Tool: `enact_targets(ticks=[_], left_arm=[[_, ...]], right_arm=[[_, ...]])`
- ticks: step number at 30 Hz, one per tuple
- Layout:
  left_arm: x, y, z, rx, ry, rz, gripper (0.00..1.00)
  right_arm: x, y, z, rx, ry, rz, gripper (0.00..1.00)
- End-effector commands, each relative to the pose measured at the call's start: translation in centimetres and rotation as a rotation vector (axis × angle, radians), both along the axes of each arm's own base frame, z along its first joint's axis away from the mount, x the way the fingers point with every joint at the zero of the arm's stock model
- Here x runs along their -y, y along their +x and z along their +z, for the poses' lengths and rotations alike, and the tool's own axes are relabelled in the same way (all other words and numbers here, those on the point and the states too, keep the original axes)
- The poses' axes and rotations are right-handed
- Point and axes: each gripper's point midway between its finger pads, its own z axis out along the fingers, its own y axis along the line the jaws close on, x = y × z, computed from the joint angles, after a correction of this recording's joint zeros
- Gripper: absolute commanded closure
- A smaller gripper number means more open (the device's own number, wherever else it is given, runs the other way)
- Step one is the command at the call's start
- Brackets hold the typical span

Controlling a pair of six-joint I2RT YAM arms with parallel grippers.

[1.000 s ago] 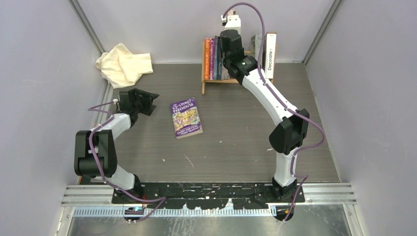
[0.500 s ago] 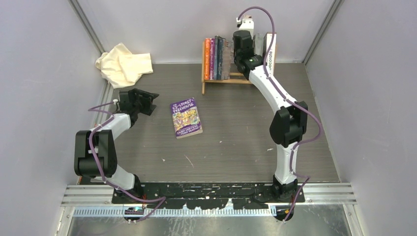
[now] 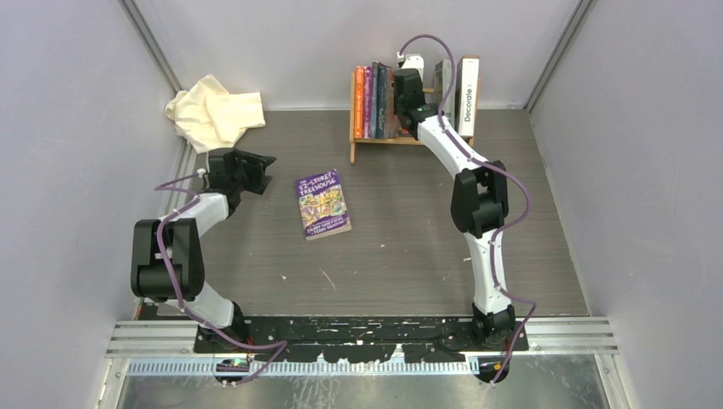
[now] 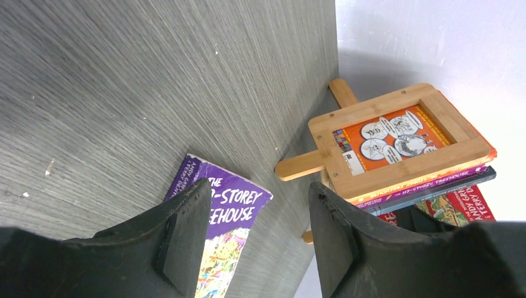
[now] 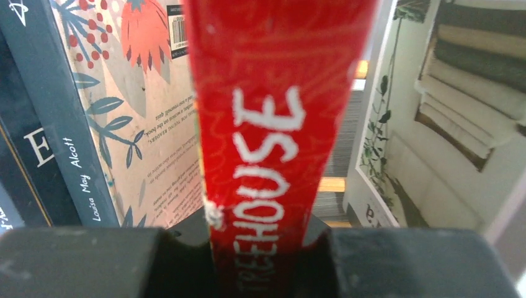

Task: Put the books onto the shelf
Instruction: Place the book on the shelf.

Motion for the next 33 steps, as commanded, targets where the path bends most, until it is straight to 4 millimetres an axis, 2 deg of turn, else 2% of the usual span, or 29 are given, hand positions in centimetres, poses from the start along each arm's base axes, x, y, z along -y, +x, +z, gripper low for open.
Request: enact_targets(ticks=[1,23,26,30,33], left_arm=[[0.1,1.7,2.0,0.079,-0.006,0.008,0.41],[0.6,2.8,0.6,0.064,-0.022,-0.017,0.41],[0.6,2.8,0.4,0.060,-0.024,-0.017,0.41],[0.6,2.9,0.4,0.060,-0.024,-0.017,0.41],[0.6,3.1,0.6,0.066,-0.026,-0.016,0.41]], right_arm=[[-0.9,1.9,6.3,0.181,0.114,0.003,0.99],[-2.1,3.7,1.4,0.106,0.121,0.015,0.98],[-2.2,3.6,1.2,0.098,0.124,0.020,0.91],[-2.4,3.3,1.7,0.102,0.128,0.028,0.70],[-2.5,3.1,2.5,0.110,0.127,0.032,0.63]])
